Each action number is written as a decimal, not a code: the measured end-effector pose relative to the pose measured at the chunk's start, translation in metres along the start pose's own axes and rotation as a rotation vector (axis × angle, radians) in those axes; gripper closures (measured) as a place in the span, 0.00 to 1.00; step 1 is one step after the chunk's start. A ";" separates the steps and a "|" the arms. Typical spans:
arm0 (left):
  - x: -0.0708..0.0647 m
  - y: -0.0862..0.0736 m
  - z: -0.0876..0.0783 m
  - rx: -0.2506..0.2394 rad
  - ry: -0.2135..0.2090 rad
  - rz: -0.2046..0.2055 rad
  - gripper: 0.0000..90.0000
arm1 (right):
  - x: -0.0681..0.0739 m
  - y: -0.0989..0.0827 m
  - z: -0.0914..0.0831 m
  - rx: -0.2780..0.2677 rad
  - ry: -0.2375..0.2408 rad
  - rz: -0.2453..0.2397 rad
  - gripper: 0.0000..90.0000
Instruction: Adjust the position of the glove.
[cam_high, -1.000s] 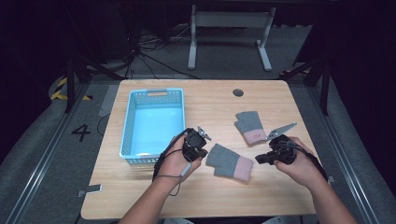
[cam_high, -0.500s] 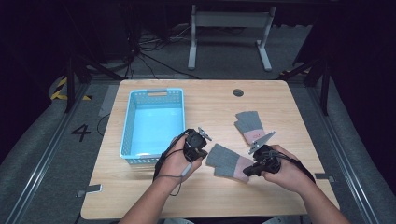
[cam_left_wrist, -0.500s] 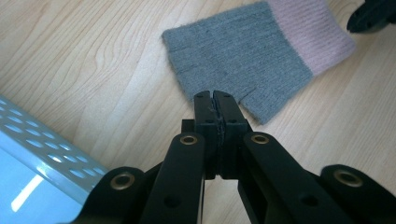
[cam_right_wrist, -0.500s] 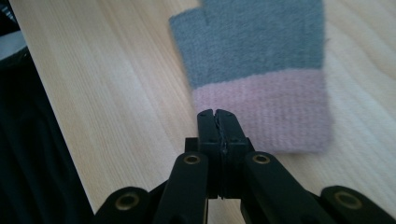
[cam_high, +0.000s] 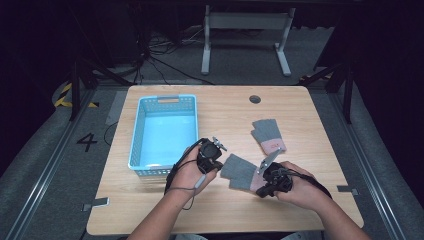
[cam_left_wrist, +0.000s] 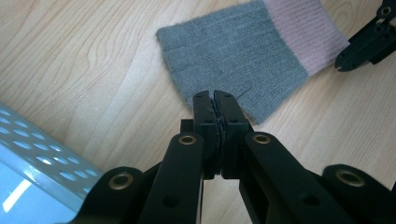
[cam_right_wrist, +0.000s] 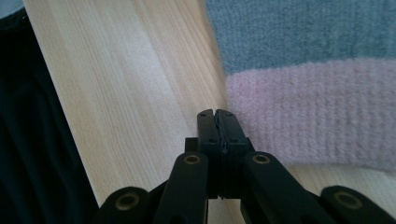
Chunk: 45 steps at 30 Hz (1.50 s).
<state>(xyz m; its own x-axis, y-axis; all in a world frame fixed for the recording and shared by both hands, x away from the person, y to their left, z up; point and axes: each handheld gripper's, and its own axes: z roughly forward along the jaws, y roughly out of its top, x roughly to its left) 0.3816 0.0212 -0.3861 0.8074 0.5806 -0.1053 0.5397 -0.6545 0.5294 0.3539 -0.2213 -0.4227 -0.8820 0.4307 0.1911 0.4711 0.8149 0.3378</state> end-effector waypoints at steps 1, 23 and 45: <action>0.000 0.000 0.000 -0.001 0.000 0.000 0.98 | 0.000 0.000 0.001 0.001 0.002 -0.003 1.00; -0.002 0.002 0.002 0.000 -0.011 0.004 0.94 | -0.011 -0.007 0.000 0.025 -0.056 0.047 1.00; 0.002 0.001 0.002 0.000 -0.017 -0.009 0.92 | -0.019 -0.011 -0.011 -0.012 -0.091 0.084 1.00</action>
<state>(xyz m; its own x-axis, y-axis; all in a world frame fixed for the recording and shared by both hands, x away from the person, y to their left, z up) 0.3844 0.0210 -0.3876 0.8063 0.5783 -0.1244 0.5471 -0.6492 0.5284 0.3661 -0.2424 -0.4199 -0.8364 0.5312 0.1348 0.5430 0.7700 0.3351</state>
